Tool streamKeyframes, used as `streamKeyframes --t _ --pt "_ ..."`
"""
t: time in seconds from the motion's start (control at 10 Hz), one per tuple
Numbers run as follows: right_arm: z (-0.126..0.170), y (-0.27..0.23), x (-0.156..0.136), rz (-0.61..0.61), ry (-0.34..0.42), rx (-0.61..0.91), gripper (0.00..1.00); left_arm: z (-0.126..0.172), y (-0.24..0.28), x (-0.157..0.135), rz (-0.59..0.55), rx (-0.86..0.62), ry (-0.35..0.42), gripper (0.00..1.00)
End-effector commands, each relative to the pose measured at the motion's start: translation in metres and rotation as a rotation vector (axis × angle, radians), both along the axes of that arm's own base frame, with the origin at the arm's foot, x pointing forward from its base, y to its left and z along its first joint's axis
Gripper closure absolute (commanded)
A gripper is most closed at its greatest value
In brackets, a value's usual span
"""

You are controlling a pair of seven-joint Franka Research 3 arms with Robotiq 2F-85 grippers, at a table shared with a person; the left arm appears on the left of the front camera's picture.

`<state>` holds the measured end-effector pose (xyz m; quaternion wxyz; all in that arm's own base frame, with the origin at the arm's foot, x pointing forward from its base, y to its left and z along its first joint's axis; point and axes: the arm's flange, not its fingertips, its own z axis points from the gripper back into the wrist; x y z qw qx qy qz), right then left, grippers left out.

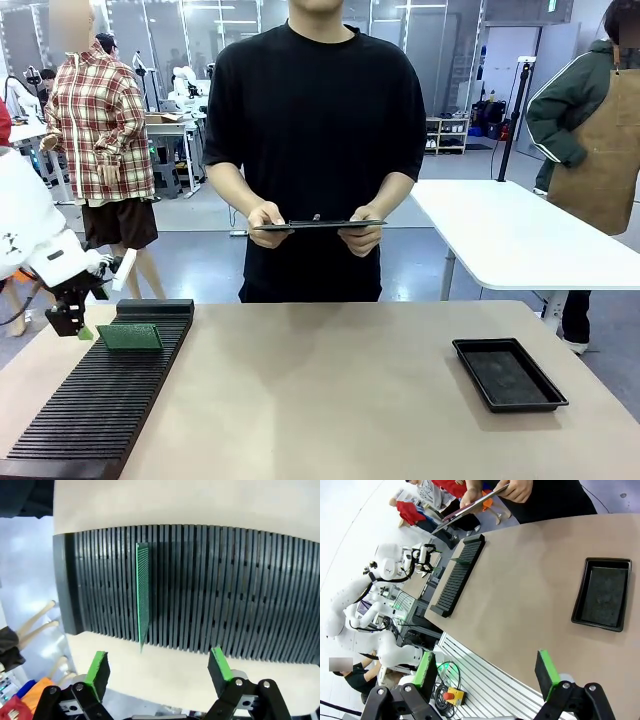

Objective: Inspect the PCB.
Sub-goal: Pick up the Blank PCB and present it to the human.

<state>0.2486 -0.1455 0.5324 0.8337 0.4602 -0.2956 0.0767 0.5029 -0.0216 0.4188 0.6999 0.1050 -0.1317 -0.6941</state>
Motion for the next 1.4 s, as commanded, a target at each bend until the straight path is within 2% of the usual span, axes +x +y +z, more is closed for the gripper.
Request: streamKeyframes --t 0.0,0.4,0.9,1.0,1.1,1.3 --pt "0.0 -0.001 0.002 0.01 -0.024 0.005 0.0 -0.009 0.008 0.025 -0.006 -0.016 0.021 0.0" --pt "0.0 -0.001 0.002 0.01 -0.024 0.005 0.0 -0.04 0.021 0.047 0.031 -0.011 0.078 0.0" --pt "0.0 -0.001 0.002 0.01 -0.024 0.005 0.0 -0.059 0.02 0.067 0.021 -0.01 0.134 0.02" --pt "0.0 -0.001 0.002 0.01 -0.024 0.005 0.0 -0.062 0.018 0.068 0.022 -0.01 0.146 0.22" --pt "0.0 -0.001 0.002 0.01 -0.024 0.005 0.0 -0.064 0.017 0.068 0.028 0.001 0.154 0.57" --pt "0.0 -0.001 0.002 0.01 -0.024 0.005 0.0 -0.064 0.015 0.068 0.02 0.007 0.17 1.0"
